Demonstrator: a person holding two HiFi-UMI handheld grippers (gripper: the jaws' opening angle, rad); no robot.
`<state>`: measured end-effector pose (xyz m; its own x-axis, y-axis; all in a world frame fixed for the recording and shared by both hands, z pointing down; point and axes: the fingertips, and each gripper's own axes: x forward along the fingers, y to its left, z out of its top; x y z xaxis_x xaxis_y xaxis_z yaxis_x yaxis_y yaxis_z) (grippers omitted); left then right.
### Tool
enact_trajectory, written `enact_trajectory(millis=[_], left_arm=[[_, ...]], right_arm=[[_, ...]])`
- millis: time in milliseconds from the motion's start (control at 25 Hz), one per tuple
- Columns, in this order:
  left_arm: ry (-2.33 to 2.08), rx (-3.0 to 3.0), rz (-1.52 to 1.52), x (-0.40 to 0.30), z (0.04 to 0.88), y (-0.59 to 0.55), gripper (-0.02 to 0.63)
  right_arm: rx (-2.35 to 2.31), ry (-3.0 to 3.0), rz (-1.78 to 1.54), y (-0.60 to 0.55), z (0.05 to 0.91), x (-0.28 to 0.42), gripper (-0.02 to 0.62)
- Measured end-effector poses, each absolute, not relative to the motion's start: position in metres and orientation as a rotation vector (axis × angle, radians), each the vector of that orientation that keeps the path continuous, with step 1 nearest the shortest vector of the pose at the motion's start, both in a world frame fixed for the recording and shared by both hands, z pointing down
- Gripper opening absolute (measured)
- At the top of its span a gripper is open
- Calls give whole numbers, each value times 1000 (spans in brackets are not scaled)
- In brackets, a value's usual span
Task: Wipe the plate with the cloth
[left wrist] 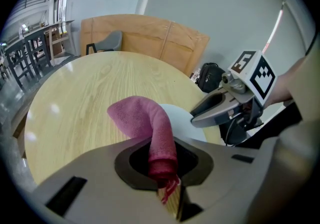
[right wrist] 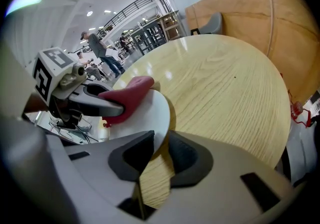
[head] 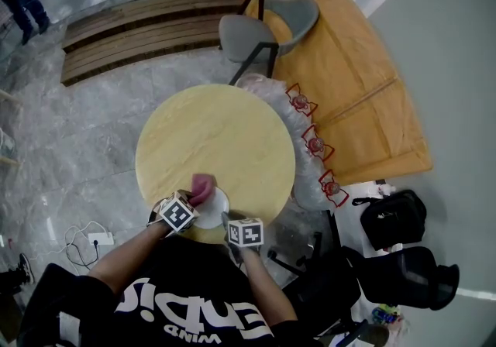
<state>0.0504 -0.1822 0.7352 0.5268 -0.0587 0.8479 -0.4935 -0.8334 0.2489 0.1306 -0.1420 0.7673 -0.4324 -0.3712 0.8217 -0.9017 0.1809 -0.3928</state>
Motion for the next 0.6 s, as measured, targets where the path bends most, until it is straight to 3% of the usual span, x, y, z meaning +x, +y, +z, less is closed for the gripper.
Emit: enact_trajectory(millis=[600], left_arm=[[-365, 2329, 1226, 82, 732, -173, 52]], right_arm=[[1237, -1894, 1239, -143, 766, 131, 106]])
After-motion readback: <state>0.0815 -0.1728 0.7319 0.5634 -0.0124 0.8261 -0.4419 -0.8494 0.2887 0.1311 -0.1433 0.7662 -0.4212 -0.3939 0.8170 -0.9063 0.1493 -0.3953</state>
